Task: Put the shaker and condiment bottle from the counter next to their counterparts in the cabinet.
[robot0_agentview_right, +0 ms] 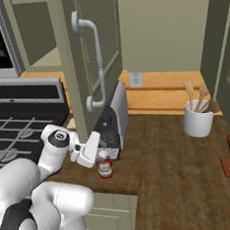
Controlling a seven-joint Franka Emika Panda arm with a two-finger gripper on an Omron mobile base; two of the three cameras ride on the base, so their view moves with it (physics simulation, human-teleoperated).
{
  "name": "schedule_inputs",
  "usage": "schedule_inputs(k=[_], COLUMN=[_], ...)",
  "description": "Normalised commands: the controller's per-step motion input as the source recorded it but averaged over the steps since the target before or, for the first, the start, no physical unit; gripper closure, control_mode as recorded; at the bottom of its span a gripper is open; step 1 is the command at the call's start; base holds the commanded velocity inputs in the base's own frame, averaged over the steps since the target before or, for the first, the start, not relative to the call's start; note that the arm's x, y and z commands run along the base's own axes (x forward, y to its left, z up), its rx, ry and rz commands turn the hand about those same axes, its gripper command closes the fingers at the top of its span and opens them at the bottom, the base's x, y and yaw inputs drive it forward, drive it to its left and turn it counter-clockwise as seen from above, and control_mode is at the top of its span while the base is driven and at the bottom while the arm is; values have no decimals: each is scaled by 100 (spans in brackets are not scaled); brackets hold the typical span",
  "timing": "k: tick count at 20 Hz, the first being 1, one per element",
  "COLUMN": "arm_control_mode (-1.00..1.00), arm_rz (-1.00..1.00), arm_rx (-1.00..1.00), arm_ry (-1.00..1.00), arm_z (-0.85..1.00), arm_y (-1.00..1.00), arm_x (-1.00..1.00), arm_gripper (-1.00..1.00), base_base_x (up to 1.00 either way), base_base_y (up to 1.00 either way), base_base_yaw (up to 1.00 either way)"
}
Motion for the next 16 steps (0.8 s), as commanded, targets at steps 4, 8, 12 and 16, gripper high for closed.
schedule_inputs(k=[4,8,12,16], arm_control_mode=[-100,-100,-100,-100], arm_rz=[6,0,0,0], arm_rx=[0,3,7,7], arm_ry=[0,0,0,0], arm_z=[-30,-21,-19,-17], arm_y=[3,-12,-36,-31], arm_x=[0,-30,-53,-35], arm_gripper=[-100,-100,-100,-100], base_base_x=[0,0,0,0], base_base_y=[0,0,0,0], base_base_yaw=[0,0,0,0])
